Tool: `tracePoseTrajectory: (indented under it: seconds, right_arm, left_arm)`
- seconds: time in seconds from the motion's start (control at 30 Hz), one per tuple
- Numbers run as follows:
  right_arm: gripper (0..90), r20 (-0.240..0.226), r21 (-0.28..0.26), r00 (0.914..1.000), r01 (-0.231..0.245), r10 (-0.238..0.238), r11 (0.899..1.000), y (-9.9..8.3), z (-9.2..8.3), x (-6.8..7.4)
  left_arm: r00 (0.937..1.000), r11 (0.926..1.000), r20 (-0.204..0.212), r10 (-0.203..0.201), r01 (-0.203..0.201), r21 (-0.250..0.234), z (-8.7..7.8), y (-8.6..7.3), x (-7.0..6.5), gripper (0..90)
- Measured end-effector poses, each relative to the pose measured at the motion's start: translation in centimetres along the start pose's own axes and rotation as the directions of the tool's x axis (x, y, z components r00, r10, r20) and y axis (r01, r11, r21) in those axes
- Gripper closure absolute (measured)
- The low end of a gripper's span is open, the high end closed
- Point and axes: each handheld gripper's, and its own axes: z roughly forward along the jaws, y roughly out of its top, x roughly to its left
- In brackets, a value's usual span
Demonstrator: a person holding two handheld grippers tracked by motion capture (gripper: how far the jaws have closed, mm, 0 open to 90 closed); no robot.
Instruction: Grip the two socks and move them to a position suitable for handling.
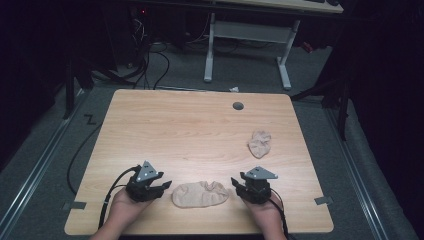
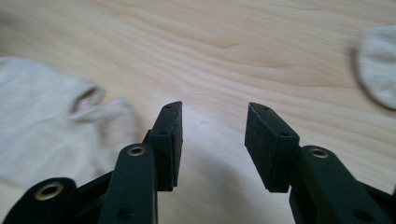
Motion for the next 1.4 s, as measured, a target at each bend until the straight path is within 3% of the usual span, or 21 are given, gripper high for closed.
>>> tracePoseTrajectory:
  seconds: [0.17,0.3,0.47,0.67,0.93,1.03,1.2,1.4]
  right_arm:
    - [55.2,0.063,0.000,0.9964,-0.058,0.058,0.998,0.6,0.4,-3.2]
    - [55.2,0.114,0.013,0.9914,-0.066,0.064,0.998,1.6,0.7,-5.1]
    - [55.3,0.197,0.028,0.9755,-0.106,0.099,0.994,2.5,2.2,-8.0]
    - [54.8,0.242,0.028,0.9539,-0.189,0.177,0.982,3.7,3.5,-11.2]
    - [43.1,0.259,0.071,0.9356,-0.266,0.240,0.961,3.8,5.7,-13.1]
    - [44.3,0.250,0.077,0.9375,-0.268,0.242,0.960,3.6,6.0,-13.1]
    - [79.8,0.231,0.090,0.9505,-0.233,0.208,0.968,3.7,5.9,-12.4]
    - [83.6,0.211,0.037,0.9673,-0.152,0.141,0.988,4.4,5.0,-10.6]
  left_arm:
    - [0.9998,0.9998,-0.008,-0.019,0.019,-0.002,-0.4,-0.4,0.7,51.2]
    - [0.9999,1.0000,-0.012,-0.005,0.005,-0.003,-0.5,-0.4,0.7,50.7]
    - [0.9999,1.0000,-0.012,-0.008,0.008,-0.003,-0.5,-0.5,0.7,50.5]
    - [0.9999,1.0000,-0.012,0.002,-0.002,0.005,-0.3,-0.5,0.6,50.5]
    - [0.9999,1.0000,-0.010,0.006,-0.005,0.007,-0.4,-0.5,0.5,50.5]
    - [0.9999,0.9999,-0.011,0.003,-0.003,0.010,-0.4,-0.6,0.6,50.4]
    - [0.9999,0.9999,-0.011,0.004,-0.004,0.011,-0.4,-0.6,0.5,50.4]
    - [0.9999,0.9999,-0.012,0.004,-0.004,0.013,-0.3,-0.6,0.5,50.4]
